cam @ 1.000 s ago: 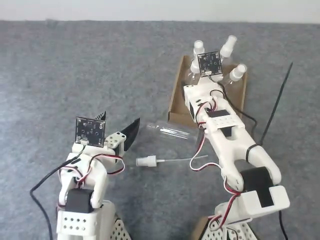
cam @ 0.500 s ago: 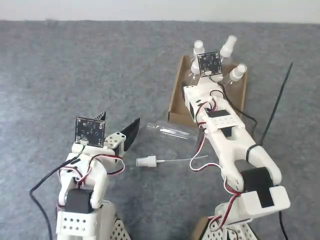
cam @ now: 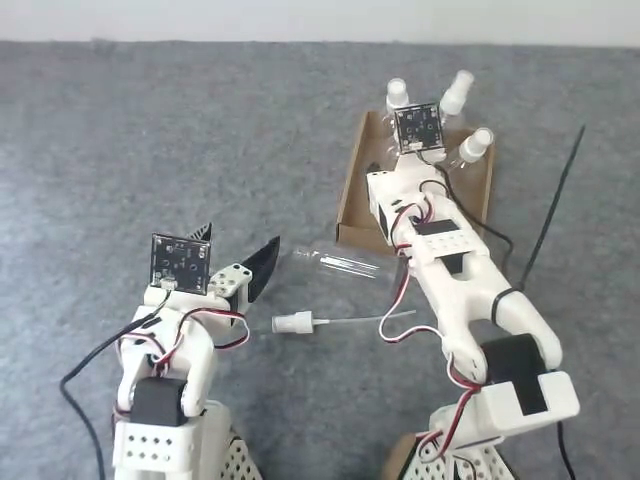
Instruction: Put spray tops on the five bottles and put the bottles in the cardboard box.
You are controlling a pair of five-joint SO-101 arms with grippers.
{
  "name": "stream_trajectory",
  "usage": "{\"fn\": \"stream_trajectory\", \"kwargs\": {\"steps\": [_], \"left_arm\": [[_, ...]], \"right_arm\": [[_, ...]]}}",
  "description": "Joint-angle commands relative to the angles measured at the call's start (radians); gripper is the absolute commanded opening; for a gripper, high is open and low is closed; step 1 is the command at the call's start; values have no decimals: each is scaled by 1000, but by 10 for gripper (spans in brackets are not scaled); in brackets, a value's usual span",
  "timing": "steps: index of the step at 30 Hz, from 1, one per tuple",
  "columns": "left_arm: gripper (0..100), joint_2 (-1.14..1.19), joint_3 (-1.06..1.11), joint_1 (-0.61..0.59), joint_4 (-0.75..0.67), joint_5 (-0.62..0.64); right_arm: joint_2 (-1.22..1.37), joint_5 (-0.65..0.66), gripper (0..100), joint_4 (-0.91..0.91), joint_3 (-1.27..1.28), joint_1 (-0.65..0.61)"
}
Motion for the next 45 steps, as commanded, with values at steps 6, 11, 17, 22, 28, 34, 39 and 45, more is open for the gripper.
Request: {"fn": "stream_trajectory", "kwargs": {"steps": [6,11,17,22,28,34,39,45], "left_arm": [[313,-12,-5,-8,-28,8],[313,-12,-5,-8,-28,8],[313,-12,-5,-8,-28,8],[313,-12,-5,-8,-28,8],[313,-12,-5,-8,-28,8],[313,-12,-5,-8,-28,8],[313,-12,-5,-8,-28,8],[313,-12,-5,-6,-28,8]], "right_arm": [[-19,-9,195,4,-9,-25],[-24,-9,204,2,0,-27],[-22,-8,288,4,0,-27],[-22,-8,292,4,0,-28],[-24,-8,292,4,-3,-28],[-50,-8,290,4,-8,-30],[-130,-8,290,51,-8,-30],[-193,-8,290,74,-8,-28]]}}
